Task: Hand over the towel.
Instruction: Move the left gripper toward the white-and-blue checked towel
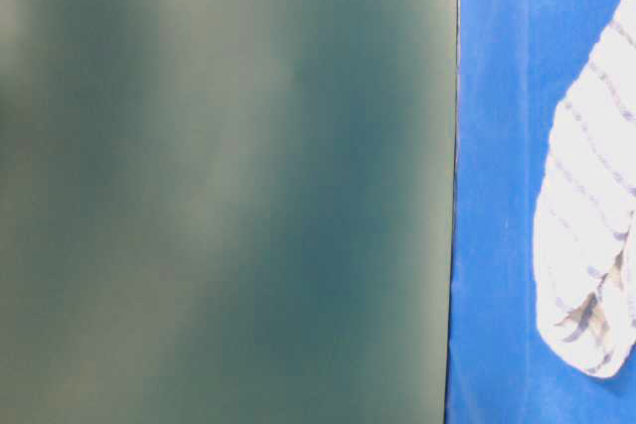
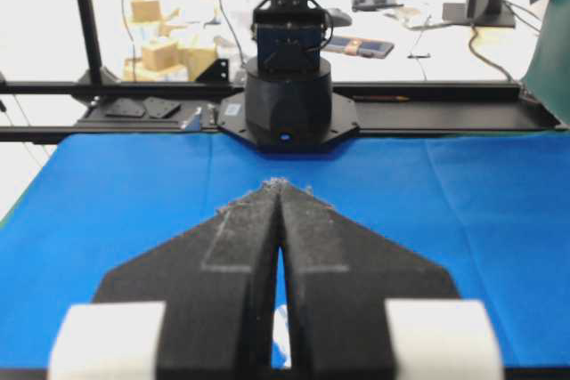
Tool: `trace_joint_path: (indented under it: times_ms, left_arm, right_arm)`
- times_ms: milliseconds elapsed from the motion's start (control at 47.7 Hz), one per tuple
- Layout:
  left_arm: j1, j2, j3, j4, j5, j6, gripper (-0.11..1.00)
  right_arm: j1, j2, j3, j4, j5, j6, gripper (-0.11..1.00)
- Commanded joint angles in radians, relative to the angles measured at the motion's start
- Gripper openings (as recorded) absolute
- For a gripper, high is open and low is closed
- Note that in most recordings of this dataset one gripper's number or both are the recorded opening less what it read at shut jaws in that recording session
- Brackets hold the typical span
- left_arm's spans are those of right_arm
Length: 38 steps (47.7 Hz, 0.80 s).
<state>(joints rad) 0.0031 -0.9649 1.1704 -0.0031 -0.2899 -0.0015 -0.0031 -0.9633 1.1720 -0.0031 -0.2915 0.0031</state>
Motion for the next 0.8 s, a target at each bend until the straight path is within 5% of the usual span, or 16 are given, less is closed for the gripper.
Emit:
trace_joint_path:
  times_ms: [0,314,587,776]
  left_arm:
    - [-0.002,0.008,-0.018,-0.023,-0.015,-0.012,0.0]
    - [0.0,0.034,-0.052,-0.023,-0.04,0.009,0.0]
    - [0.057,0.195,-0.153,-0.023,-0.031,0.006,0.02]
    - [0.086,0.327,-0.201,-0.023,-0.025,-0.011,0.49]
  right_arm:
    - [0.003,0.006,-0.026,0.002,-0.008,0.003,0.0]
    - [0.003,0.009,-0.032,0.002,0.008,0.005,0.0]
    - [0.003,0.015,-0.032,0.002,0.009,0.005,0.0]
    - [0.003,0.034,-0.032,0.003,0.02,0.006,0.0]
